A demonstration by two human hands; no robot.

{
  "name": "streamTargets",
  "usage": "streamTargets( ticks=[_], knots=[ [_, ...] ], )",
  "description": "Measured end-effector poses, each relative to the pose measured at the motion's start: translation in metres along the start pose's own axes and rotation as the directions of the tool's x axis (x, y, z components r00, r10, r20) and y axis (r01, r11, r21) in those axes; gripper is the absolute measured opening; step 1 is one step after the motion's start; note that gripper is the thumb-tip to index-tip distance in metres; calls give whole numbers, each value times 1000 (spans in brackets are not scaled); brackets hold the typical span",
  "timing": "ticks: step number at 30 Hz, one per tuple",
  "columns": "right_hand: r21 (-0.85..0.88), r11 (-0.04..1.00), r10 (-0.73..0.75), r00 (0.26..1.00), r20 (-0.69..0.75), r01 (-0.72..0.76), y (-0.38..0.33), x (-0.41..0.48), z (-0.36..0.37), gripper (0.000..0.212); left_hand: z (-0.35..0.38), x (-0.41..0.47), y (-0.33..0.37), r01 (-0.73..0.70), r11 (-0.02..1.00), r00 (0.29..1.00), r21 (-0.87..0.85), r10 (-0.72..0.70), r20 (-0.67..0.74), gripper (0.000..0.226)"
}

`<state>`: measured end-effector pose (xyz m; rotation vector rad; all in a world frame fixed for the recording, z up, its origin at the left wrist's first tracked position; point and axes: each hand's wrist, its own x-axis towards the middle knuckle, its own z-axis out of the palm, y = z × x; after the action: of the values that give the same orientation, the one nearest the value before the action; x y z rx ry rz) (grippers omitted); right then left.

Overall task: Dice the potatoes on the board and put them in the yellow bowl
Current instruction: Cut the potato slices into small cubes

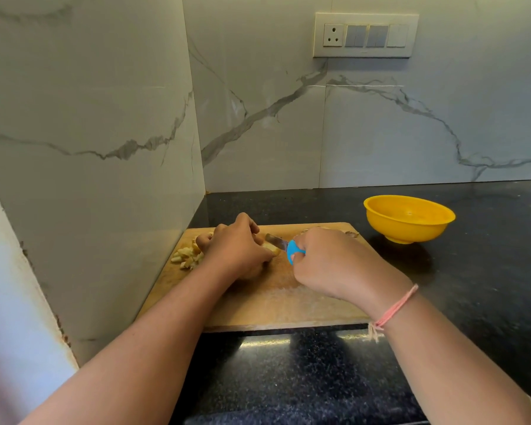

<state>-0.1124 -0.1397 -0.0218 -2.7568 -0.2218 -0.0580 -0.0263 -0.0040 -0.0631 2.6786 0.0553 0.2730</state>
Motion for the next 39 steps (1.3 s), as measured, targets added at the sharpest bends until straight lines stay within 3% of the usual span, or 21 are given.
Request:
streamTargets(
  ticks=[6,22,30,39],
  knots=[
    [-41,998,-36,999,40,37,-8,-1,-5,28,1,-1,0,8,1000,1000,3,-8,-18,30],
    [-159,986,-27,994,109,44,5,-45,-22,34,-1,-7,2,23,1000,1000,6,-23,-21,30],
    [-45,999,-24,999,-21,23,4,-28,-10,40,-3,-9,-1,23,999,1000,-49,-24,-15,33],
    [-49,999,-6,1000,-4,5,-3,-8,10,29,-2,-4,-3,28,998,999,-62,-29,-16,36]
  ],
)
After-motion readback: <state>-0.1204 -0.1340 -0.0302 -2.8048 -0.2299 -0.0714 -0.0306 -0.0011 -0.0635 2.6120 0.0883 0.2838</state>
